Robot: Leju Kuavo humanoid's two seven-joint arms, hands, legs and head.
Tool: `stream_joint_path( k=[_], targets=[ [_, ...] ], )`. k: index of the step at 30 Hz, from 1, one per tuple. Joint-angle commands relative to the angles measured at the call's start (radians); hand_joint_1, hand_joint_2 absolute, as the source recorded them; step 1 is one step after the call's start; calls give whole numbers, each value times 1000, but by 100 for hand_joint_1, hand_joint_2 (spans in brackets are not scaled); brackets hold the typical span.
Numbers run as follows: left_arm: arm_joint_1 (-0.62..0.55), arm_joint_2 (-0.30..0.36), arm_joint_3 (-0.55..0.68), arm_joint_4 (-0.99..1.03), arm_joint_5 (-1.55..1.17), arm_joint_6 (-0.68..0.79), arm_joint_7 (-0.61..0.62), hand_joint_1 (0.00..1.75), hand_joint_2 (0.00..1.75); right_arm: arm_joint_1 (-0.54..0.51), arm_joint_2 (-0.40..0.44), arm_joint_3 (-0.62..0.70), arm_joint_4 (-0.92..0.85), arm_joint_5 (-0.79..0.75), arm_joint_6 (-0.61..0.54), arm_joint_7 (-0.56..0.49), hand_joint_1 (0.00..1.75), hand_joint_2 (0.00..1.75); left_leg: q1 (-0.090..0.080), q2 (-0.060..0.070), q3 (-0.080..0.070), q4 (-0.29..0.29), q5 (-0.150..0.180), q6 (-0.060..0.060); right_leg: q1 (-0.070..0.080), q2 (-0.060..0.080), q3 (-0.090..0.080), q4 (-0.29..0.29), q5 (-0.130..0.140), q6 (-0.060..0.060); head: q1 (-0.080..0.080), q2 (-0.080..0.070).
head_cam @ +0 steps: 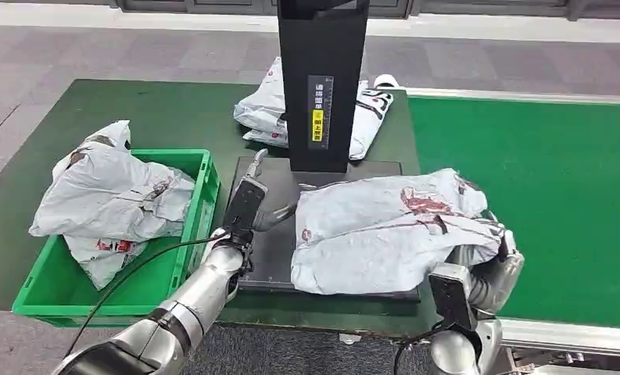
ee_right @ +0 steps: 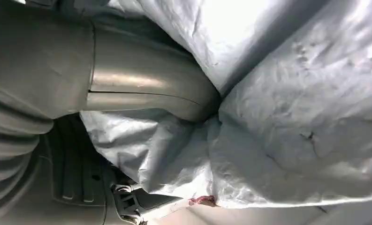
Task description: Moved the parcel from conveyor to table for the left to box.
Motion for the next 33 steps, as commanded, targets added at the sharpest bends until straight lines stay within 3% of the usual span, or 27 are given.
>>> stream_joint_path(
  k=[1, 3, 11, 13, 16, 25, 28, 29, 31, 32, 33],
  targets=[
    [-11, 19, 86, 10, 30, -44, 58, 0, 175, -125, -92, 204, 286, 198, 126, 367, 175, 175, 0, 9, 5, -3, -1, 0, 1, 5, 3, -3, 2, -1, 0, 0],
    [-16, 17, 103, 17, 42, -41, 60, 0, 175, -134, -97, 187, 324, 236, 138, 425, 175, 175, 0, 7, 4, -2, 0, 0, 1, 3, 2, -3, 1, -1, 0, 0],
    [-16, 17, 103, 17, 42, -42, 60, 0, 175, -133, -102, 183, 328, 231, 140, 421, 175, 175, 0, 4, 2, -1, -1, 0, 1, 2, 2, -1, 0, -1, 0, 0],
    [-22, 16, 111, 21, 52, -48, 62, 0, 175, -150, -107, 176, 360, 281, 193, 494, 175, 175, 0, 3, 2, -1, 0, 0, 1, 1, 2, -1, 0, -1, 0, 0],
    [-27, 19, 119, 13, 61, -49, 56, 0, 175, -195, -123, 172, 440, 289, 247, 511, 175, 175, 0, 5, 3, -2, -1, 1, 1, 2, 2, -2, 1, -1, 0, 0],
    [-69, 34, 177, -13, 141, -111, -4, 0, 175, -384, -160, 280, 725, 395, 240, 411, 175, 175, 1, 7, 1, 0, 0, 0, 1, 3, 0, -1, 2, -1, 0, 0],
    [-75, 35, 205, -48, 185, -132, -47, 0, 175, -412, -175, 340, 779, 435, 172, 329, 169, 175, 0, 5, 0, 0, 0, 0, 1, 3, -1, 0, 2, -1, 0, 0],
    [-75, 37, 207, -56, 193, -140, -51, 0, 175, -414, -175, 350, 785, 441, 165, 317, 119, 175, 1, 6, 1, 0, 0, 0, 1, 2, 0, -1, 2, -1, 0, 0],
    [-75, 37, 207, -56, 193, -140, -51, 0, 175, -414, -175, 350, 785, 441, 165, 317, 119, 175, 1, 4, 0, 0, 1, 0, 1, 2, -1, 0, 2, -1, 0, 0],
    [-75, 37, 207, -56, 193, -140, -51, 0, 175, -414, -175, 350, 785, 441, 165, 317, 21, 175, 0, 4, 1, -1, 1, 0, 1, 1, 0, -1, 1, -1, 0, 0],
    [-69, 37, 203, -69, 193, -129, -70, 0, 175, -407, -174, 352, 775, 428, 157, 309, 0, 175, 0, 3, 1, 0, 0, 0, 1, 1, 0, 0, 1, -1, 0, 0]
  ],
)
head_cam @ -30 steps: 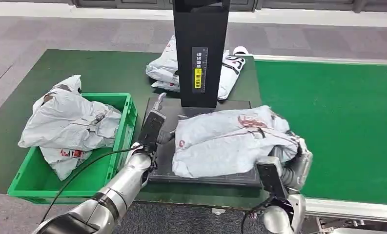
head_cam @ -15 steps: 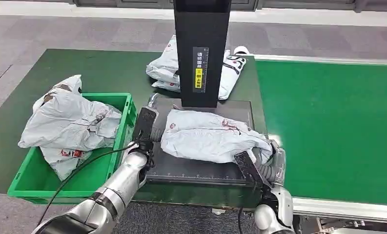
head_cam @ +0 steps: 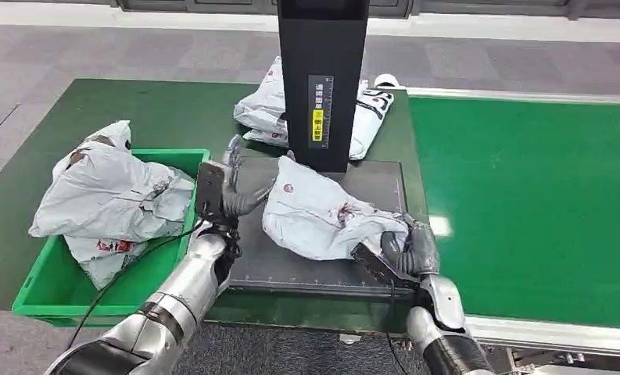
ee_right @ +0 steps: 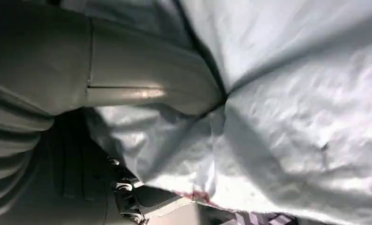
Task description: Moved the parcel from conveyor to table for the left to box.
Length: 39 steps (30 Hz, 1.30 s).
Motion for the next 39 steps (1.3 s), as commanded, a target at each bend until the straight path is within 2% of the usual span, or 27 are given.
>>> stream_joint_path(
  k=[1, 6, 11, 14, 16, 27, 30, 33, 34, 39],
  targets=[
    [-50, 24, 65, -18, 31, -9, -42, 0, 175, -93, -40, 132, 173, -8, -62, -67, 0, 175, 0, 6, 3, -1, -1, 0, 1, 1, 2, -1, 0, -1, 0, 0],
    [-34, 15, 94, -139, 51, 50, -53, 0, 175, -84, -40, 149, 158, -64, -125, -152, 0, 175, 0, 3, 0, 0, -1, 0, 1, 0, 0, 0, 0, -1, 0, 0],
    [-18, 12, 117, -206, 49, 96, -53, 0, 175, -47, -48, 137, 114, -127, -105, -192, 0, 175, 0, 6, 2, -1, -1, 0, 1, 0, 2, -1, 0, -1, 0, 0],
    [-43, 27, 56, -127, 44, 28, -52, 0, 175, 0, -48, 106, 47, -176, -151, -248, 0, 175, 0, 3, 2, -1, -1, 0, 1, -2, 2, -1, -1, -1, 0, 0],
    [-56, 37, -22, -62, 1, -59, -7, 0, 175, 6, -33, 57, 3, -285, -187, -316, 0, 175, 0, 4, 5, -4, -1, 0, 1, -3, 5, -3, -1, -2, 0, 0],
    [-61, 34, -35, -39, -9, -61, -15, 0, 175, 7, -31, 49, -15, -304, -184, -320, 0, 175, 0, 5, 2, -1, -1, 0, 0, -1, 1, -1, 0, -1, 0, 0],
    [-70, 32, -151, 38, -119, -140, 34, 0, 175, 9, -11, -34, -70, -553, -163, -443, 0, 175, 0, 5, 2, -1, -1, 0, 1, -1, 1, -1, 0, -1, 0, 0],
    [-81, 20, -295, 131, -269, -180, 69, 0, 175, 11, -1, -126, -143, -851, -31, -499, 0, 175, -1, 4, 3, -2, 0, 1, 0, -2, 1, -1, -1, -1, 0, 0],
    [-81, 15, -328, 154, -318, -143, 83, 0, 175, 17, -9, -130, -156, -860, -51, -518, 0, 175, -1, 2, 1, -1, 0, 1, 0, -2, 0, 0, -1, -1, 0, 0],
    [-92, 22, -519, 251, -567, -186, 246, 0, 175, 78, -5, -164, -301, -1009, 26, -530, 0, 175, -2, 2, 2, -1, -1, 1, -1, -2, 1, -1, -1, 0, 0, 0]
  ],
)
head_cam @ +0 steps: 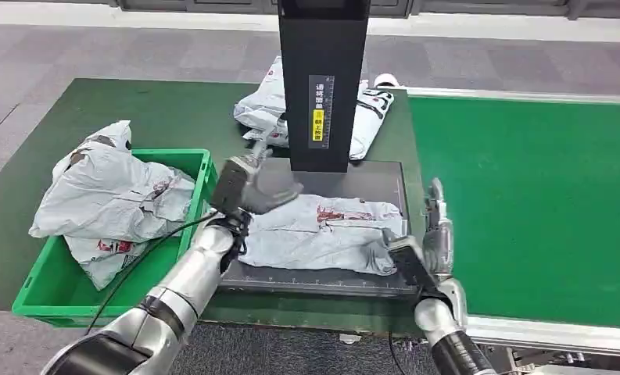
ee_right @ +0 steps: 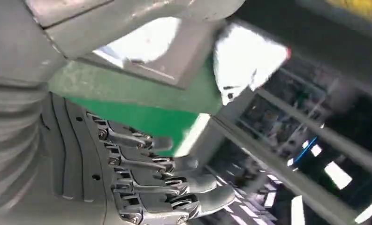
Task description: Moved the parcel from conveyor to table for the left to box.
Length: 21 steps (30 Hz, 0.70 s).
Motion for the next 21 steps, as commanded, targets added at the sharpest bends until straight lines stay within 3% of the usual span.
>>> stream_joint_path(
  k=[1, 2, 5, 7, 8, 9, 21],
  targets=[
    [-80, 25, -428, 283, -349, -49, 228, 0, 175, 65, 25, -157, -234, -219, 104, -26, 0, 175, -1, 1, 3, -1, -1, 1, 0, -3, 3, -1, -1, -1, 0, 0],
    [-92, 29, -503, 307, -444, -68, 319, 0, 175, 71, 27, -158, -265, -230, 115, -18, 0, 175, -1, 1, 2, -1, -1, 0, 0, -2, 2, 0, -1, -1, 0, 0],
    [-105, 31, -607, 343, -584, -156, 427, 0, 175, 51, 39, -158, -286, -256, 151, 5, 0, 175, -1, 3, 1, 0, -2, 0, 0, -1, 0, 1, -1, -1, 0, 0],
    [-103, 35, -611, 344, -605, -176, 447, 0, 175, 31, 47, -155, -278, -259, 164, 12, 0, 175, -1, 5, 3, -2, -2, 0, 0, -1, 2, 0, -1, -2, 0, 0],
    [-101, 39, -604, 340, -606, -180, 449, 9, 175, 30, 51, -151, -284, -260, 170, 15, 0, 175, -1, 5, 1, -1, -1, 0, 0, 0, 0, 0, 0, -1, 0, 0],
    [-98, 43, -594, 331, -610, -159, 437, 175, 175, 41, 52, -149, -302, -259, 175, 19, 0, 175, -1, 8, 3, -1, -2, 0, 1, 2, 1, 0, 0, -2, 0, 0],
    [-99, 42, -585, 328, -611, -149, 435, 175, 175, 64, 53, -150, -321, -259, 177, 17, 0, 175, 0, 5, 11, -3, -2, 1, 0, -1, 11, -1, -1, -1, 0, 0]
  ],
)
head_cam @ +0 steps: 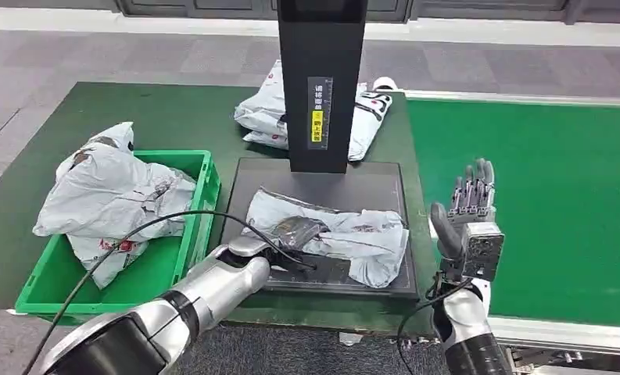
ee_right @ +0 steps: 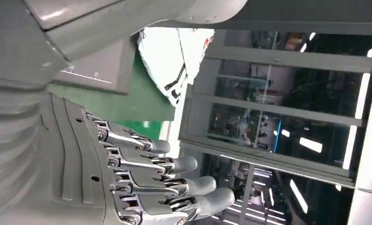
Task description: Moved the parcel from conveyor to table for the left to box.
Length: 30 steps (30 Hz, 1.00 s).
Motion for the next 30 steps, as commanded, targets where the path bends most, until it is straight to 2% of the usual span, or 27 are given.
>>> stream_joint_path(
  k=[1, 5, 10, 13, 14, 15, 17, 18, 19, 20, 21, 23, 25, 26, 27, 28, 29, 30],
  targets=[
    [13, 34, -72, 71, -15, 10, 10, 175, 175, -4, 32, -57, -11, -4, 3, 9, 0, 175, -1, 6, 3, -3, 0, 0, 0, 2, 1, -2, 1, -1, 0, 0],
    [7, 30, -5, 40, -16, 181, -1, 175, 175, 35, 37, -66, -61, -5, 13, 17, 0, 175, 0, 5, 4, -3, 1, 0, 0, 1, 2, -2, 1, -2, 0, 0],
    [-15, 23, 252, -53, 65, 576, -40, 175, 175, 107, 51, -85, -116, -9, -5, 21, 0, 175, 0, 2, 1, 0, 0, -1, 1, 0, -1, 0, 0, -1, 0, 0],
    [-55, 44, 333, -124, 72, 680, -90, 175, 175, 107, 58, -87, -107, -16, -12, 14, 0, 175, 0, 1, -2, 0, 1, -1, 1, -2, -4, 0, 0, -1, 0, 0],
    [-44, 68, 422, -253, -49, 710, -48, 175, 175, 101, 62, -91, -98, -23, -14, 11, 0, 175, 1, 0, -5, 1, 1, -1, 1, -2, -5, 1, 0, -1, 0, 0],
    [-23, 66, 547, -351, -231, 710, -19, 175, 175, 97, 65, -92, -91, -27, -12, 10, 0, 175, 1, 1, -5, 1, 1, -1, 1, -1, -5, 1, 0, -1, 0, 0],
    [8, 45, 742, -488, -414, 710, -37, 175, 175, 91, 84, -100, -81, -26, -11, 7, 0, 175, 1, 4, -6, 2, 1, -1, 1, 1, -8, 2, 0, -1, 0, 0],
    [45, 44, 829, -622, -570, 710, -29, 175, 175, 92, 90, -97, -81, -22, -14, 3, 0, 175, 1, 5, -6, 2, 0, -1, 2, 2, -8, 2, 0, -2, 0, 0],
    [75, 58, 848, -739, -720, 710, 2, 175, 175, 94, 89, -94, -82, -21, -16, 3, 0, 175, 1, 4, -7, 2, 1, -1, 1, 2, -9, 2, 0, -1, 0, 0],
    [122, 143, 814, -917, -833, 710, 126, 175, 175, 94, 83, -86, -77, -27, -14, 7, 0, 175, 1, 5, -7, 2, 0, -1, 1, 3, -10, 2, 0, -2, 0, 0],
    [121, 240, 753, -931, -833, 710, 227, 175, 175, 99, 78, -85, -77, -31, -16, 6, 0, 175, 0, 6, -8, 1, 1, -1, 0, 5, -11, 1, 1, -1, 0, 0],
    [130, 352, 725, -959, -833, 710, 311, 175, 175, 123, 72, -95, -102, -37, -18, 2, 0, 175, 0, 13, -4, -1, 0, -2, 0, 12, -10, 1, 2, -2, 0, 0],
    [131, 573, 561, -948, -833, 710, 563, 175, 175, 155, 81, -115, -142, -33, -7, 6, 0, 175, 0, 14, -4, -1, 0, -2, 0, 13, -10, 1, 1, -2, 0, 0],
    [134, 623, 507, -932, -833, 710, 642, 175, 175, 164, 86, -121, -149, -30, -5, 8, 0, 175, 0, 29, 2, -4, -3, -4, 0, 27, -11, 1, 2, -5, 0, 0],
    [164, 645, 516, -950, -833, 710, 661, 175, 175, 170, 89, -124, -153, -28, -3, 8, 0, 175, 0, 22, -2, -3, -3, -5, 0, 22, -11, 2, 2, -5, 0, 0],
    [153, 727, 456, -874, -833, 710, 743, 175, 175, 175, 93, -128, -157, -22, 8, 18, 0, 175, -1, 26, 3, -6, -3, -6, 0, 23, -9, 1, 2, -6, 0, 0],
    [137, 773, 348, -823, -833, 710, 848, 175, 175, 176, 99, -134, -153, -20, 7, 17, 0, 175, -1, 23, 3, -7, -3, -6, 1, 20, -8, 1, 1, -7, 0, 0],
    [146, 804, 364, -716, -833, 710, 848, 175, 175, 177, 101, -133, -150, -12, 15, 18, 0, 175, 0, 22, 2, -6, -2, -7, 2, 19, -9, 1, 0, -7, 0, 0]
  ],
)
